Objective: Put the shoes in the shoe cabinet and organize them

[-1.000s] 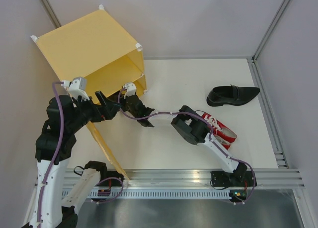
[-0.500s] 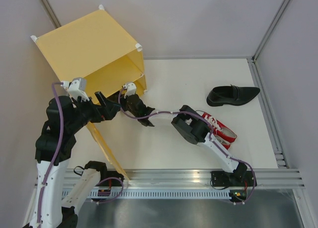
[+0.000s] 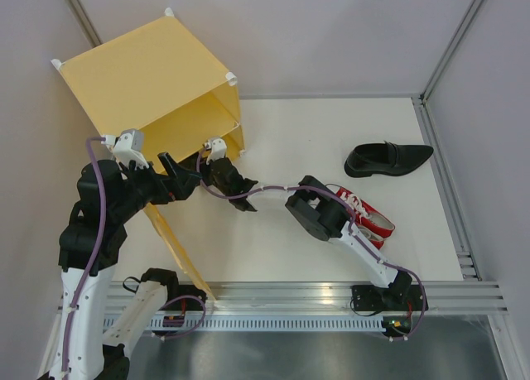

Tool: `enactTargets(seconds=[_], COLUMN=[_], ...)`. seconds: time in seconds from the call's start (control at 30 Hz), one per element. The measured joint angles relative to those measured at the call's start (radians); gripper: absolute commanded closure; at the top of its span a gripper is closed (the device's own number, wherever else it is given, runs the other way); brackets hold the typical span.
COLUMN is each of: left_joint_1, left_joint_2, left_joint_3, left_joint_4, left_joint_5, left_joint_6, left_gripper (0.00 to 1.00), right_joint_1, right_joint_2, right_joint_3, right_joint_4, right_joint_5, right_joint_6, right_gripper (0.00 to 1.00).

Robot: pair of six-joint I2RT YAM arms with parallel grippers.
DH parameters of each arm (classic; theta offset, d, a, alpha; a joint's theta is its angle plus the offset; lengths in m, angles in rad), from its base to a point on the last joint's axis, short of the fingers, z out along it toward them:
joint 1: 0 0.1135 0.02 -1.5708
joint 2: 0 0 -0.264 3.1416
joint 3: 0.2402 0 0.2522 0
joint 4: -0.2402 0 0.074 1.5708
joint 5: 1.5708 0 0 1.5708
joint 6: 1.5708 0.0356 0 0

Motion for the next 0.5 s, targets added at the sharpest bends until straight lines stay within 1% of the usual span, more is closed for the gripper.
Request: enactTargets(seconds=[0.5], left_joint_1=[0.0], left_joint_2=[0.0], left_joint_3=[-0.007], left_joint_4=[0.015], left_joint_5=[0.0], left_joint_6=[0.0], left_gripper=[0.0], right_joint_1=[0.024], right_joint_2=[0.0], right_joint_3=[0.0], right_joint_4=[0.0], right_joint_5=[-0.004], right_joint_6=[0.042], right_gripper=[0.37])
